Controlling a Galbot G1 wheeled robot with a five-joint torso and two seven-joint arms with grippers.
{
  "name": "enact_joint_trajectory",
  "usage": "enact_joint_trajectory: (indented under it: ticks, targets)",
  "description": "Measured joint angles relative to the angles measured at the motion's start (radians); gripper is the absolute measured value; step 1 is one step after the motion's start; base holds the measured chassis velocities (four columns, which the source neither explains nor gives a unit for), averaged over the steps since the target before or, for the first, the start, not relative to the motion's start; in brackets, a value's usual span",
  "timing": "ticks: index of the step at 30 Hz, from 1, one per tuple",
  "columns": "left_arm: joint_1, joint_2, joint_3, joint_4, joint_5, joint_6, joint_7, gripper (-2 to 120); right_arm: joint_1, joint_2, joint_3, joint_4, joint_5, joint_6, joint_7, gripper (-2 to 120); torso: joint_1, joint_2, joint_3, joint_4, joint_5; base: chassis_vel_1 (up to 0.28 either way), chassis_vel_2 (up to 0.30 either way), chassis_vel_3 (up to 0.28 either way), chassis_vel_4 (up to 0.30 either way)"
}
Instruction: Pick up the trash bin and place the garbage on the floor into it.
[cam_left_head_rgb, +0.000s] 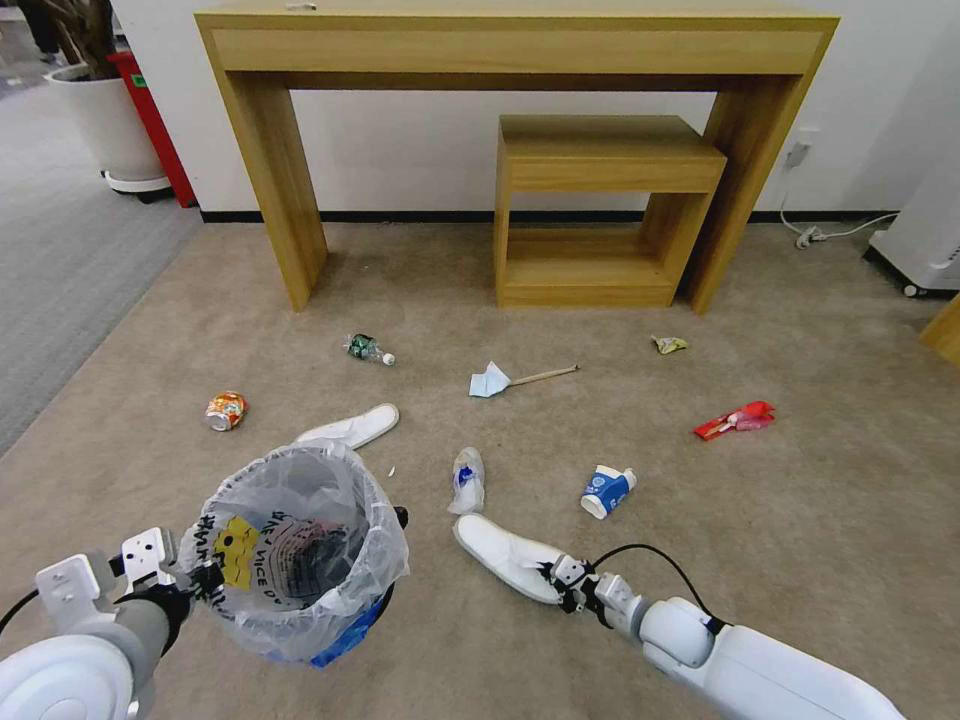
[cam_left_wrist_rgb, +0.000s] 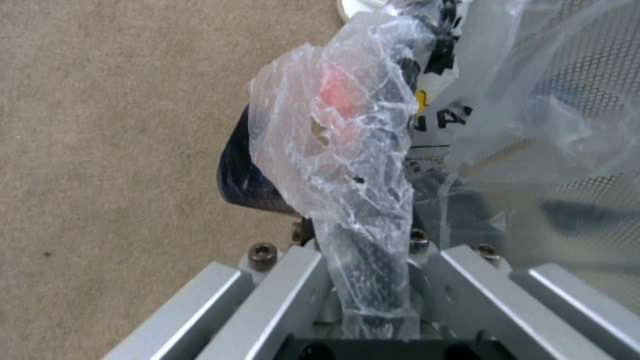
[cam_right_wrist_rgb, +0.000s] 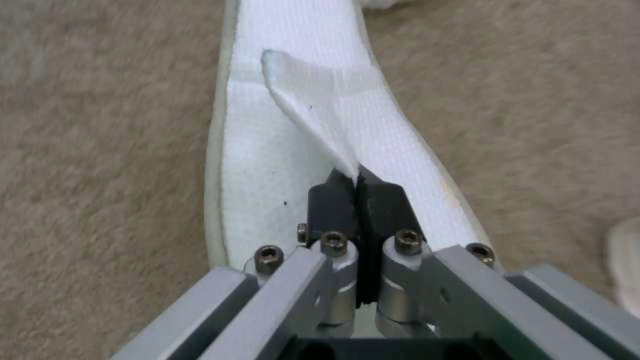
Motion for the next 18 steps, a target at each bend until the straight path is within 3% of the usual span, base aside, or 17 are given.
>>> enact_joint_trajectory:
  ticks: [8,18]
  targets:
    - [-0.007,0.005,0.016,0.009,0.013,0.0,0.009,1,-0.116,-0.092,0.167,0.105,0.034,0.026,-0.005,0,0.0,0.0,0.0,-0.0002,0.0,0.0,0.0,0.0,0.0]
    - [-0.008,0.008,0.024,0.01,0.019,0.0,0.011,1,-0.175,-0.134,0.264,0.198,0.073,0.063,-0.015,0,0.0,0.0,0.0,-0.0001,0.0,0.0,0.0,0.0,0.0]
